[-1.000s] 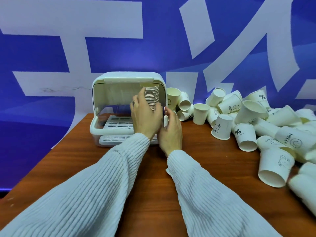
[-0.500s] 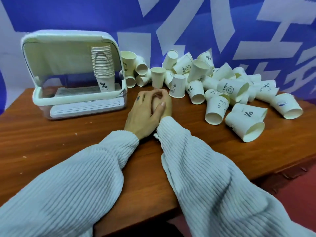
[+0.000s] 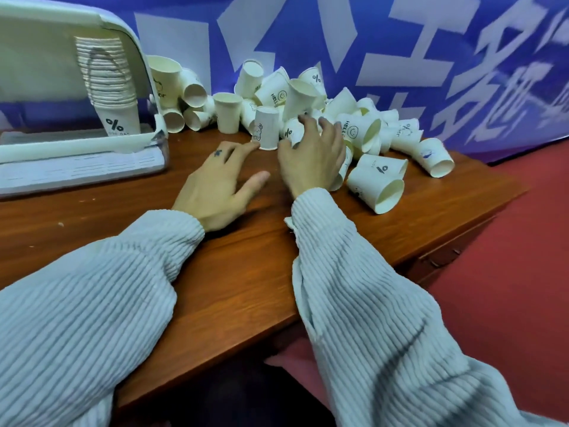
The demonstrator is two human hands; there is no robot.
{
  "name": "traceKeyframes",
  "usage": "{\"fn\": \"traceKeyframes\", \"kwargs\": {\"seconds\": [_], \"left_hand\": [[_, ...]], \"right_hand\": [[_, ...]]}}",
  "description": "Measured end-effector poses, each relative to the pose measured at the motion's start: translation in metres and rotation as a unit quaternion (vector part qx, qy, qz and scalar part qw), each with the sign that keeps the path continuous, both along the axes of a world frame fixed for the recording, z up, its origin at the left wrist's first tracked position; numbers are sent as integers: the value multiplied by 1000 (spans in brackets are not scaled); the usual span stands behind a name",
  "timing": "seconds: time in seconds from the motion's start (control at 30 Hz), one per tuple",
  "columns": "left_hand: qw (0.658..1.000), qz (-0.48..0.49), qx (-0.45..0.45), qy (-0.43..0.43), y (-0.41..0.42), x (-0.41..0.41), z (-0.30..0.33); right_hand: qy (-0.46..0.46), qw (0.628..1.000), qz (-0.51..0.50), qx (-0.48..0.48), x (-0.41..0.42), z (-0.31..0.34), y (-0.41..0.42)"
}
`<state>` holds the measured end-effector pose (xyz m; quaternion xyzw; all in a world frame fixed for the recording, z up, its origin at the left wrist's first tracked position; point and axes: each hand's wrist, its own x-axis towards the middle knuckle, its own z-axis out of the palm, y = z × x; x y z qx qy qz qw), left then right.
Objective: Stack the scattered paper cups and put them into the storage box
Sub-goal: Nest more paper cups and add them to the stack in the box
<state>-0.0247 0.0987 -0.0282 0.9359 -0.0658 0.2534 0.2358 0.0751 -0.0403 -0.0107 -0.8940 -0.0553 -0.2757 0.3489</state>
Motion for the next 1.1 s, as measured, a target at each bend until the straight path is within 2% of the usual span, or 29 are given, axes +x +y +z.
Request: {"fn": "traceKeyframes", "kwargs": {"seconds": [0.13,0.27,0.37,0.43,0.5,0.53,0.6,0.67,0.73,0.8,0.87,0.9,0.97,1.03,1.1], "left_hand": [[1000,9,3,5,2,3,-3],[1000,16,-5,7,7,2,-3],[999,20,-17,18,5,1,-3],[998,15,-51,30,0,1,-3],[992,9,-114,56,-5,6,-6],[983,5,-168,69,-10,9,-7],[953,8,-290,87,-20,14,-9],[933,20,-349,90,-26,16,-9],[926,29,-370,72,-24,17,-8],[927,29,-368,65,-24,15,-6],[928,26,-366,64,-25,12,-5],[929,20,-365,63,-25,11,-6],[930,10,-363,60,-27,9,-5],[930,4,-363,59,-30,7,-4],[931,-2,-359,64,-31,5,-3]], "right_hand": [[100,988,-56,-105,7,-9,-20],[79,992,-63,-72,6,-7,-18],[129,989,-54,-49,1,-7,-21],[125,991,-33,-22,-2,-8,-23],[111,993,19,45,-10,-9,-23],[111,985,67,114,-17,-10,-22],[147,935,188,261,-42,-11,-18],[170,902,282,278,-61,-14,-15],[141,912,312,227,-71,-17,-20],[53,956,224,181,-74,-15,-35],[-43,992,41,108,-72,-11,-57],[-40,996,-30,68,-70,-10,-70],[25,995,-99,-8,-61,-16,-96],[104,989,-97,-38,-53,-23,-116],[148,987,-64,-27,-48,-27,-123]]}}
